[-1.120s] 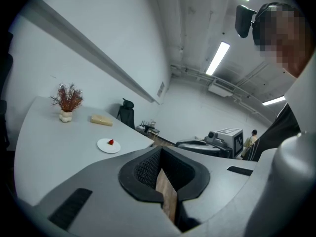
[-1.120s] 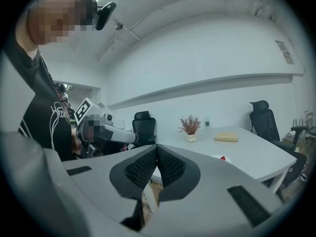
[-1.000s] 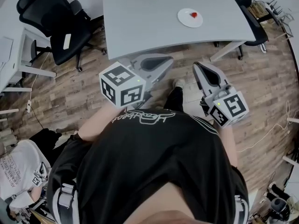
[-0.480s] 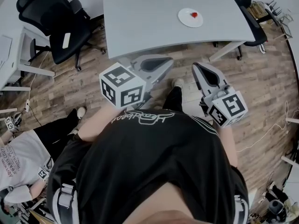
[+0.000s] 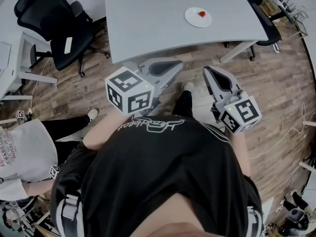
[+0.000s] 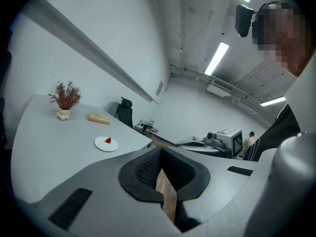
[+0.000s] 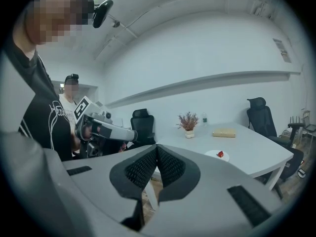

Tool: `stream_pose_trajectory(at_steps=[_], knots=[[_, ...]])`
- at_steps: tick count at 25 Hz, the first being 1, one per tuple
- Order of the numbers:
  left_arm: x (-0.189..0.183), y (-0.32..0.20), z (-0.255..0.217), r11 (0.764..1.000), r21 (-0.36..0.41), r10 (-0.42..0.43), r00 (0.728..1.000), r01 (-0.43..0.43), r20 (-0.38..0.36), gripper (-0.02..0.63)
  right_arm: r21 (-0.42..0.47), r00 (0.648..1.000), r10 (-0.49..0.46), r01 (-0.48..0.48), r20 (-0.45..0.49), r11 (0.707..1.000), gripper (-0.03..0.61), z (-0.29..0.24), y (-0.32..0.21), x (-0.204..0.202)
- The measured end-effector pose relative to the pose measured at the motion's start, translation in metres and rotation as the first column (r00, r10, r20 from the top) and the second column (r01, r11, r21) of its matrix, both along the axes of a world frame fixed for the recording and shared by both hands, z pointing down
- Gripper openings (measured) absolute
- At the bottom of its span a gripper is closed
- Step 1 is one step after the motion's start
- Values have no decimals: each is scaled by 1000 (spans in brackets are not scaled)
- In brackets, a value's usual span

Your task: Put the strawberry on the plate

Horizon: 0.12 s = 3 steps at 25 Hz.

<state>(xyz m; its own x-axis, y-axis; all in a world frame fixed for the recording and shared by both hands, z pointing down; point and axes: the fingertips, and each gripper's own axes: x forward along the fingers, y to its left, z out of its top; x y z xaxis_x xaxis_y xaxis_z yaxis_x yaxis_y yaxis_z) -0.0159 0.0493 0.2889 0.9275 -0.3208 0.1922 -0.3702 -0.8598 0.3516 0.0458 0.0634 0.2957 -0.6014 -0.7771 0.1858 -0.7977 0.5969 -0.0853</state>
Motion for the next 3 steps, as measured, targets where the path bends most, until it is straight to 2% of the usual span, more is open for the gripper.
stream_pose_trajectory(at_steps=[3], knots=[[4,0,2,1000,-2,4,1000,-4,0,6,-2,1000,1,-1,-9,1000,9,2,1,3]])
